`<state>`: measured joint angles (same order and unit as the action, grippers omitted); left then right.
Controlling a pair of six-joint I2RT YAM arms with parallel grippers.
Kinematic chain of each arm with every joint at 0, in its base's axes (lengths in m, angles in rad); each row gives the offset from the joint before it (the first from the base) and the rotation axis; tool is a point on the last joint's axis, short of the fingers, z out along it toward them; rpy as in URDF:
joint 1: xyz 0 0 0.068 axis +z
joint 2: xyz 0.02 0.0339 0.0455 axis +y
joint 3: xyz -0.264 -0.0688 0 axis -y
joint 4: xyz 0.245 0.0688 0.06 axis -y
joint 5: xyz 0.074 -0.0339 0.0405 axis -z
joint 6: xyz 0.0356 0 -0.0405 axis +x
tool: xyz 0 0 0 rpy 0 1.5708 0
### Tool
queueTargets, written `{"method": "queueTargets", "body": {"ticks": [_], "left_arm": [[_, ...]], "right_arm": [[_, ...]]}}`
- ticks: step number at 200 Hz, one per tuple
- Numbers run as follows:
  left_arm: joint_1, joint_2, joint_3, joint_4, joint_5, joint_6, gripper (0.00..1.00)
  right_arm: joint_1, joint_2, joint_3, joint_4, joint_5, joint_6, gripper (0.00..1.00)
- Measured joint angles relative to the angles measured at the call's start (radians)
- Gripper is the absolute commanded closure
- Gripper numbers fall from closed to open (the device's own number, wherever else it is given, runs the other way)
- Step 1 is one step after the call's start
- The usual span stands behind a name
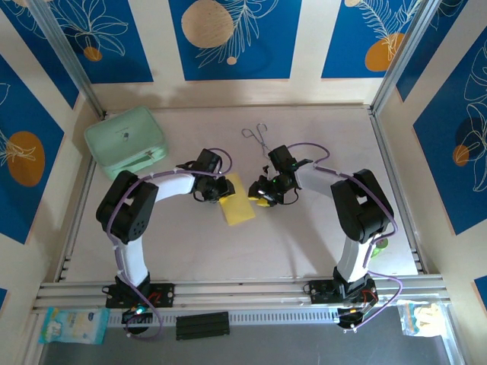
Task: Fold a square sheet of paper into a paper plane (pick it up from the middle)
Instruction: Fold the triangle a second time at the center of the table.
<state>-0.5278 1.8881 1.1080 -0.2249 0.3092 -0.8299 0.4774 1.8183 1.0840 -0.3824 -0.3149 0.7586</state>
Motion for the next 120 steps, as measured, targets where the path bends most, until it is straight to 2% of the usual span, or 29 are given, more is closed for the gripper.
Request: {"method": "queueTargets", "body": {"ticks": [120], "left_arm": [[0.000,-0.012,-0.001,0.007,-0.001,-0.002,0.67]], "right_arm": [[0.031,0.018,0.000,-0.076,-0.010,-0.044,0.60]]}}
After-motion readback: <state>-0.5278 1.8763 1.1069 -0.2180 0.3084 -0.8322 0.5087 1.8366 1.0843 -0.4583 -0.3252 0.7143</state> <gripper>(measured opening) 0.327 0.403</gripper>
